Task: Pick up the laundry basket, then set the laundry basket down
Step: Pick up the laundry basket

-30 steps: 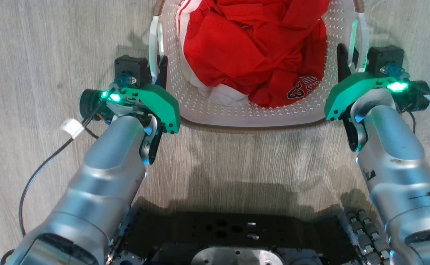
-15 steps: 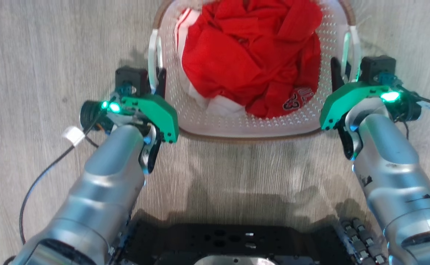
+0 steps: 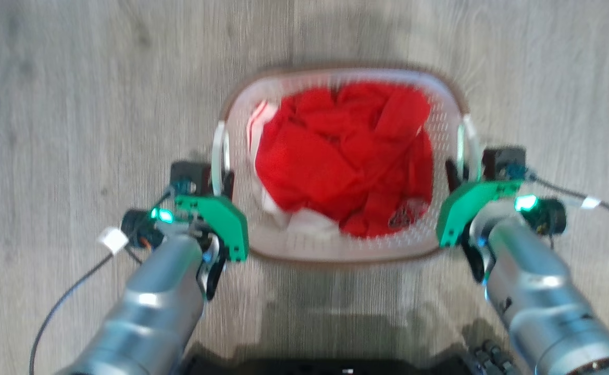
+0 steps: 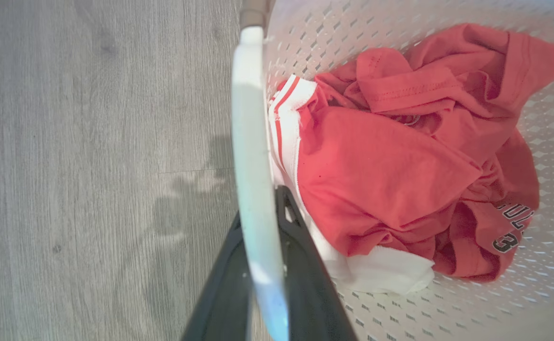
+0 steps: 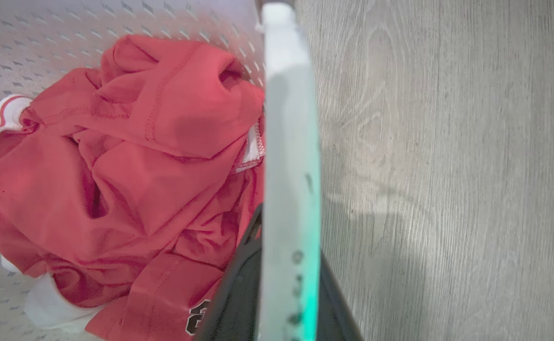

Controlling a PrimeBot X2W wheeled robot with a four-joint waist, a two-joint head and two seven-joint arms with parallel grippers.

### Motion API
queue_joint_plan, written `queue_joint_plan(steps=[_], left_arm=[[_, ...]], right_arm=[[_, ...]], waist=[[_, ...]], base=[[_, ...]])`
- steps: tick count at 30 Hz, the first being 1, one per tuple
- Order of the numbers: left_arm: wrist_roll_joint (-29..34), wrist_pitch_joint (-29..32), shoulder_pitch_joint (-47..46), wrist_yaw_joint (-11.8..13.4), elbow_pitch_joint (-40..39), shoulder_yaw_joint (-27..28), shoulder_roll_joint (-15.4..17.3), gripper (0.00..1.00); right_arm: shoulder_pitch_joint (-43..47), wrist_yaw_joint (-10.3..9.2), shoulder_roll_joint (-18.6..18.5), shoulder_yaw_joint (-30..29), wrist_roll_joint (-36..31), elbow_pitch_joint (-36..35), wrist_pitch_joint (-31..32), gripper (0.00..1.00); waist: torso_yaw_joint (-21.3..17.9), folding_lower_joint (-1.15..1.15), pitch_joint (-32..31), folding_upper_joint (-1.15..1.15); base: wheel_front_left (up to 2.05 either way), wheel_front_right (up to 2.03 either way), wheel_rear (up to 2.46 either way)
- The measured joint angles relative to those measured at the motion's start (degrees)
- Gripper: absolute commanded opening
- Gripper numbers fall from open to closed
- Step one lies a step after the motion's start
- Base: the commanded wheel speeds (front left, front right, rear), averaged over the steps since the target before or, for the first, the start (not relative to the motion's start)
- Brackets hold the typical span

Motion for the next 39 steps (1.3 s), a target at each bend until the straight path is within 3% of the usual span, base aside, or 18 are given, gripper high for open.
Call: queue_joint_plan(steps=[6,16,28,39], left_arm=[[-3.15,0.36,3.5,-1.48,4.1,-3.35,-0.12,0.0],[-8.88,3.78,10.26,-2.01,6.83,-7.95,-0.13,0.0],[-13.43,5.8,17.29,-2.02,8.54,-12.04,-0.09,0.0],[-15.46,6.05,21.35,-2.55,9.48,-14.56,-0.03,0.0]], right_arm=[[3.54,0.05,0.53,6.58,6.34,4.68,1.23,0.0],[9.38,0.05,0.62,15.53,14.35,6.6,6.17,0.0],[16.15,0.05,0.63,23.31,20.96,6.91,8.89,0.0],[19.88,0.04,0.63,27.83,25.02,7.35,9.58,0.0]], waist=[[-0.58,0.0,-6.19,0.0],[-1.44,0.0,-16.99,0.0],[-1.91,0.0,-29.36,0.0],[-2.47,0.0,-35.83,0.0]], base=[[0.0,0.0,0.0],[0.0,0.0,0.0],[0.0,0.0,0.0],[0.0,0.0,0.0]])
